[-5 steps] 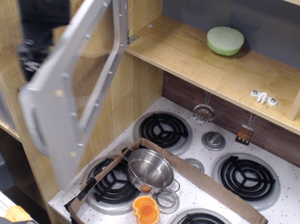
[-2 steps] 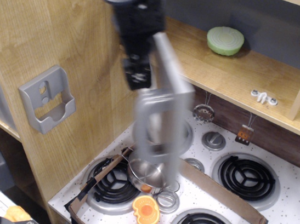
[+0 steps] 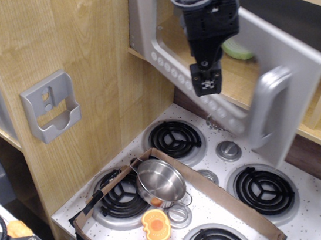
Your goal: Close microwave
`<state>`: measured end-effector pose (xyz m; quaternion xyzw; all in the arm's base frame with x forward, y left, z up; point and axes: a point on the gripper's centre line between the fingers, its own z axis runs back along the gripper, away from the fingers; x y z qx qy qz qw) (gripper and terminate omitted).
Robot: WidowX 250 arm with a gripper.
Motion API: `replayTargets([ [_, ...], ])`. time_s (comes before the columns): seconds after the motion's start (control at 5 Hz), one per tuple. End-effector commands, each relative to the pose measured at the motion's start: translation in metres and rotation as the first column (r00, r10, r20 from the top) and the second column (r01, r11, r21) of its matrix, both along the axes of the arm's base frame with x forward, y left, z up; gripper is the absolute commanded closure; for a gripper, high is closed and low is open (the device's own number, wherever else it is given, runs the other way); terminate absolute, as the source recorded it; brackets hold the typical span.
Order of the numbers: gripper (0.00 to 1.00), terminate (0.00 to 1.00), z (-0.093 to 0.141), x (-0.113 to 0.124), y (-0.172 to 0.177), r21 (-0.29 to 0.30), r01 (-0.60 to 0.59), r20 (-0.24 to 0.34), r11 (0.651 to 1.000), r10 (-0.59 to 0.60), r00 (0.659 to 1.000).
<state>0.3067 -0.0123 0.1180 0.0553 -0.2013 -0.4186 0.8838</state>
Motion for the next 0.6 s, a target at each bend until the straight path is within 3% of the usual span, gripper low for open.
replayTargets([
  [0.0, 0.00, 0.00, 0.039, 0.040, -0.018, 0.027, 0.127, 0.066, 0.992, -0.128, 0.990],
  [0.4, 0.00, 0.00, 0.048, 0.057, -0.024, 0.056, 0.182, 0.088, 0.982, -0.186, 0.979],
])
